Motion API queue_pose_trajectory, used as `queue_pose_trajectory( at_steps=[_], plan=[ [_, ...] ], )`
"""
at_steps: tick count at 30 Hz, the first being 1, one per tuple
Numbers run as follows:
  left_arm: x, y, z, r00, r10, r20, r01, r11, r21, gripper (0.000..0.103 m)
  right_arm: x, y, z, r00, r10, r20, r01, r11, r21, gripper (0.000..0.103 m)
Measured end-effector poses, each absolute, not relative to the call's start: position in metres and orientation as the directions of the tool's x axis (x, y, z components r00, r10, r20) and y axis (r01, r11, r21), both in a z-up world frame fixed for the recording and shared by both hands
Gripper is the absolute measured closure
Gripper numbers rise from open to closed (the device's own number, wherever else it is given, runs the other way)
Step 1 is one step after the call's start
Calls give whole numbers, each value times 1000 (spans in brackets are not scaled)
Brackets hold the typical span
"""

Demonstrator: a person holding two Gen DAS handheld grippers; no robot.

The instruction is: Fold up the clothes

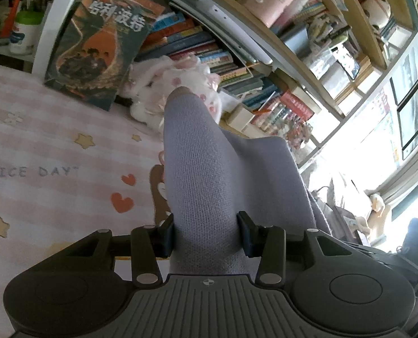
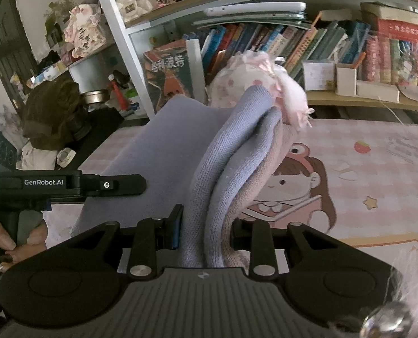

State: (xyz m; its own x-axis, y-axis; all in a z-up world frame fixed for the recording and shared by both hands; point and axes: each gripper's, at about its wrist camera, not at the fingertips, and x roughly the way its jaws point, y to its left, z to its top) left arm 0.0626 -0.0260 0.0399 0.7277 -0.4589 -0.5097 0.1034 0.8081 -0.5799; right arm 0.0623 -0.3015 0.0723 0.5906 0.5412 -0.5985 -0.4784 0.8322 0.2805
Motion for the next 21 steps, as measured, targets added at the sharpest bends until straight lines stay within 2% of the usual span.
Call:
queue_pose_trajectory(
  at_steps=[10, 21],
  plan=[
    [96, 36, 21, 733, -469, -493, 110, 797, -594, 60, 88, -244, 63, 599, 547, -585, -487, 829, 276, 75],
    [157, 87, -12, 758, -406, -510, 37, 808, -588, 60, 177, -183, 28, 572, 567, -593, -537, 805, 252, 75]
  ],
)
